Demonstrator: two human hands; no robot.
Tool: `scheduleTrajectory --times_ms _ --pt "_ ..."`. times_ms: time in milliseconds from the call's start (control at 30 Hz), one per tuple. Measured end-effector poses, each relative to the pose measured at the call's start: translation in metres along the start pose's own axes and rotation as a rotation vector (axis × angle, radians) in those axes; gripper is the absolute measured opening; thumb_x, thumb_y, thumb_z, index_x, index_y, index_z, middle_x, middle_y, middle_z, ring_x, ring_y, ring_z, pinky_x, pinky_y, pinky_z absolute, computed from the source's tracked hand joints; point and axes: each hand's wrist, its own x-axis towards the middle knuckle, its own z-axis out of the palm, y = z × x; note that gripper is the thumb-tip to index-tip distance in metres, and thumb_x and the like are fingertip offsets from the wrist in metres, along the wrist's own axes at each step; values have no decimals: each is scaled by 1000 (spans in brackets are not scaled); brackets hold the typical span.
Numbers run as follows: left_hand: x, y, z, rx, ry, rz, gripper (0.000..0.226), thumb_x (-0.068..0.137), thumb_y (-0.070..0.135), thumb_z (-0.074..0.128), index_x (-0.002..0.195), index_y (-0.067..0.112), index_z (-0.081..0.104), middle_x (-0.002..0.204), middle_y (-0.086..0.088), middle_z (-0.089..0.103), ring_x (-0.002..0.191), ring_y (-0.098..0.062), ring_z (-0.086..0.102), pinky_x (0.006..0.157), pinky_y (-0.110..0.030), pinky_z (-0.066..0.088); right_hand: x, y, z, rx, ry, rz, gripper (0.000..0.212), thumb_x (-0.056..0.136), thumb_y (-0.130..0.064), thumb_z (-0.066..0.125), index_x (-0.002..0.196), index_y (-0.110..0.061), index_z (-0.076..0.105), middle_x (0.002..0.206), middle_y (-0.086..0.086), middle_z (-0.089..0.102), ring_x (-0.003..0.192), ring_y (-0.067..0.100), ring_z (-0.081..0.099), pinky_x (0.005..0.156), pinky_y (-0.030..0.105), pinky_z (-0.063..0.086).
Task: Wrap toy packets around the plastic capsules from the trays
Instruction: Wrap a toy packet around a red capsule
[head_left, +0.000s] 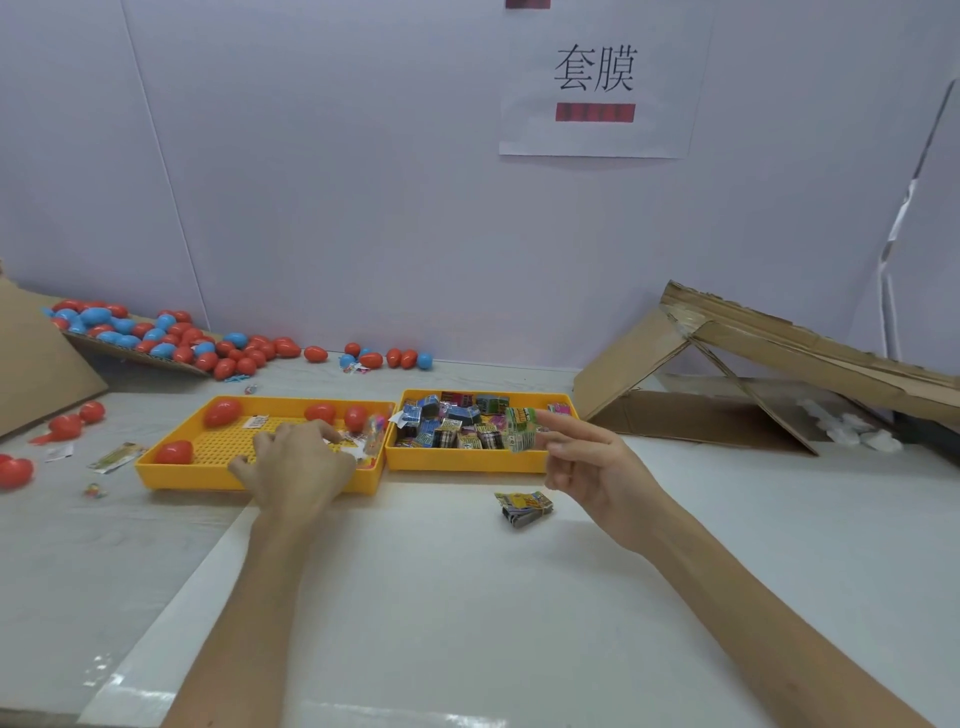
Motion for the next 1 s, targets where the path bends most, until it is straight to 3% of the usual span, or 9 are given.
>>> scheduleTrajectory --times_ms 100,233,333,400,500,567,667,833,1000 --pt "1 0 5 22 0 27 26 87 20 62 105 37 71 112 1 68 121 -23 44 90 -42 25 0 0 -1 -3 6 0 39 73 -8 68 108 -21 79 88 1 73 56 16 50 61 26 49" --pt "-2 6 7 -13 69 59 21 91 19 62 100 36 71 103 4 71 111 -23 52 87 -42 25 0 0 0 -23 2 1 38 74 -8 68 108 -21 79 87 -1 73 59 16 53 61 25 49" --pt "-1 7 5 -230 248 147 24 93 9 62 102 28 71 103 -1 70 105 -28 58 90 -44 34 0 0 0 -32 5 6 39 74 -9 68 109 -21 79 87 -2 73 58 16 54 61 25 50" --pt "-2 11 1 -501 321 288 18 96 9 63 105 22 71 100 -2 70 98 -23 63 84 -37 48 0 0 1 -34 5 3 39 73 -9 68 108 -22 79 88 -1 73 58 16 54 61 25 50" --pt "-15 28 -5 -964 63 345 7 98 22 65 98 28 68 84 14 73 82 -2 68 68 -14 51 -2 -1 2 -57 4 -3 38 73 -9 67 106 -22 80 89 1 74 58 16 55 61 24 50" --pt "-28 41 -4 -1126 -208 296 10 100 30 60 96 28 69 79 15 75 72 -2 69 60 -16 52 -2 -1 2 -79 4 0 37 75 -8 67 106 -22 80 90 3 74 58 16 56 61 24 50" --pt "-44 54 3 -1276 -505 247 24 97 37 58 90 20 74 84 -2 76 60 -16 60 54 -24 49 -2 -1 3 -103 -4 0 36 77 -6 66 106 -22 80 92 5 74 58 17 55 61 24 50" --pt "-58 61 13 -1416 -818 262 23 98 29 56 104 14 73 92 -4 71 71 -16 64 66 -24 53 -2 0 4 -127 5 -17 37 86 2 61 105 -23 81 90 4 74 59 17 55 62 24 51" --pt "-63 63 14 -1465 -964 220 27 92 33 59 105 21 79 97 0 73 84 -15 68 77 -25 56 -1 1 3 -139 37 -28 41 90 6 56 104 -24 81 91 4 76 58 17 55 62 24 51"
